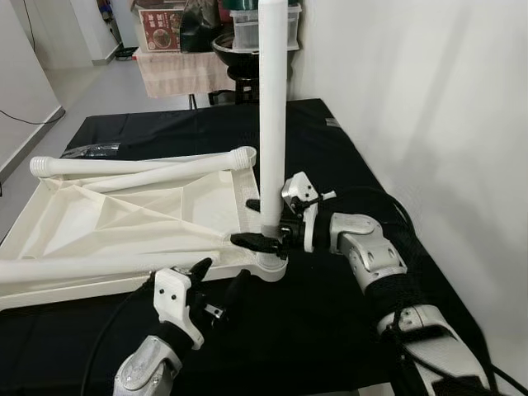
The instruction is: Building children table
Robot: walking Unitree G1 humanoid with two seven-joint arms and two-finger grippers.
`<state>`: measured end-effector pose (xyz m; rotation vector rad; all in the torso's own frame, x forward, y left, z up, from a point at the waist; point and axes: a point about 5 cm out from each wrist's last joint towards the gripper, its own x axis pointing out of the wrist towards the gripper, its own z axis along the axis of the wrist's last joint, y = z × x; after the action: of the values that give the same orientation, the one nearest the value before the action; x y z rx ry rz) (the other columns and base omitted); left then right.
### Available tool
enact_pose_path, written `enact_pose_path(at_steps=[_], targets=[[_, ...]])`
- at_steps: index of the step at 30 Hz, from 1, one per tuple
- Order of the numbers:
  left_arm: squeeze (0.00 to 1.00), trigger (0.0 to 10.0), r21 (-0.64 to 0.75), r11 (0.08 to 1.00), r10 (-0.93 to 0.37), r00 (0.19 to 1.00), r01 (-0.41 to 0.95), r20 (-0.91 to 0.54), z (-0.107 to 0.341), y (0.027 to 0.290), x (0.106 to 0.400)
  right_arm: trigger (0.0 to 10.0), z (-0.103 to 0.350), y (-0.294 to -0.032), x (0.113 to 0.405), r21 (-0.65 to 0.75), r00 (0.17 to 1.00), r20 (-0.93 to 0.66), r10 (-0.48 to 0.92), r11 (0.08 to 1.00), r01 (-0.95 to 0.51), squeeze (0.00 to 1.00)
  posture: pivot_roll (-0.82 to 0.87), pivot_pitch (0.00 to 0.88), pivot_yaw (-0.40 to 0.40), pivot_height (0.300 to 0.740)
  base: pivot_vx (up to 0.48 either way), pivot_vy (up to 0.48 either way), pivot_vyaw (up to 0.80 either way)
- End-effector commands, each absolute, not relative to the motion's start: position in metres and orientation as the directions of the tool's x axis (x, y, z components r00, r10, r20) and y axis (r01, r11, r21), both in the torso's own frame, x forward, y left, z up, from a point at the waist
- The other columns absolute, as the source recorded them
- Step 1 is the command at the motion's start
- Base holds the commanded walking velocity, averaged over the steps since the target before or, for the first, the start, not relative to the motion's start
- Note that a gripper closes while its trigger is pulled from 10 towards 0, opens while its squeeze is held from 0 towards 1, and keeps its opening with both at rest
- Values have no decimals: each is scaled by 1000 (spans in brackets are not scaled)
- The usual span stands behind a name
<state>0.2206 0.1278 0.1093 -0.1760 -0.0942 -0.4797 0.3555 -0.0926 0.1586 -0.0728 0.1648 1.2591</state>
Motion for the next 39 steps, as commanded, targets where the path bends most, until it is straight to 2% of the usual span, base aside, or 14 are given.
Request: enact_pose_path(at_steps=[1, 3, 4, 5, 19, 21, 22, 24, 25, 34, 35, 36, 37, 39], targets=[[0, 10000, -137, 877, -448, 886, 461, 116, 107, 128, 221, 10000, 162, -87, 356, 20, 276, -162, 947, 283, -959, 0, 57, 0, -9, 740, 0, 0, 0], [0, 10000, -137, 877, -447, 887, 460, 115, 106, 128, 221, 10000, 163, -85, 360, 38, 272, -166, 948, 282, -959, 0, 62, 0, -9, 740, 0, 0, 0], [0, 10000, -136, 878, -446, 888, 459, 114, 106, 128, 221, 3373, 163, -82, 364, 55, 288, -164, 944, 300, -952, 0, 65, 0, -10, 740, 0, 0, 0], [0, 10000, -136, 878, -446, 888, 459, 113, 106, 128, 221, 0, 163, -81, 366, 72, 294, -164, 942, 309, -948, 0, 65, 0, -10, 740, 0, 0, 0], [0, 10000, -142, 876, -448, 887, 461, 113, 105, 127, 220, 0, 147, -96, 366, 61, 400, -172, 900, 415, -908, 0, 50, 0, -3, 740, 0, 0, 0], [0, 10000, -141, 876, -447, 887, 460, 114, 106, 128, 219, 0, 134, -93, 363, 38, 503, -215, 837, 522, -852, 0, 43, 0, -10, 740, 0, 0, 0], [0, 10000, -139, 878, -446, 888, 459, 116, 107, 130, 218, 0, 114, -91, 356, 76, 740, -245, 626, 774, -629, 0, 36, 0, -23, 740, 0, 0, 0], [0, 10000, -139, 878, -446, 888, 459, 116, 107, 130, 218, 0, 114, -91, 356, 76, 740, -245, 626, 774, -629, 0, 36, 0, -23, 740, 0, 0, 0], [0, 10000, -138, 878, -444, 888, 457, 117, 107, 130, 218, 0, 101, -97, 346, 91, 864, -297, 407, 912, -399, 0, 36, 0, -23, 740, 0, 0, 0], [0, 10000, -135, 880, -444, 889, 456, 112, 107, 133, 219, 0, 106, -76, 331, -4, 821, -251, 513, 847, -531, 0, 15, 0, -1, 740, 0, 0, 0], [0, 10000, -132, 884, -436, 893, 449, 114, 108, 133, 219, 10000, 103, -72, 330, 11, 798, -262, 544, 828, -561, 0, 18, 0, -2, 740, 0, 0, 0], [0, 10000, -132, 884, -436, 893, 449, 114, 108, 133, 219, 10000, 103, -72, 330, 11, 798, -262, 544, 828, -561, 0, 18, 0, -2, 740, 0, 0, 0], [0, 10000, -130, 886, -433, 894, 445, 116, 108, 133, 219, 10000, 110, -65, 334, 58, 739, -231, 632, 768, -638, 1000, 22, 0, -5, 740, 0, 0, 0], [0, 10000, -130, 887, -431, 895, 444, 117, 108, 133, 219, 10000, 118, -59, 338, 83, 677, -191, 711, 699, -711, 1000, 23, 0, -5, 740, 0, 0, 0]])
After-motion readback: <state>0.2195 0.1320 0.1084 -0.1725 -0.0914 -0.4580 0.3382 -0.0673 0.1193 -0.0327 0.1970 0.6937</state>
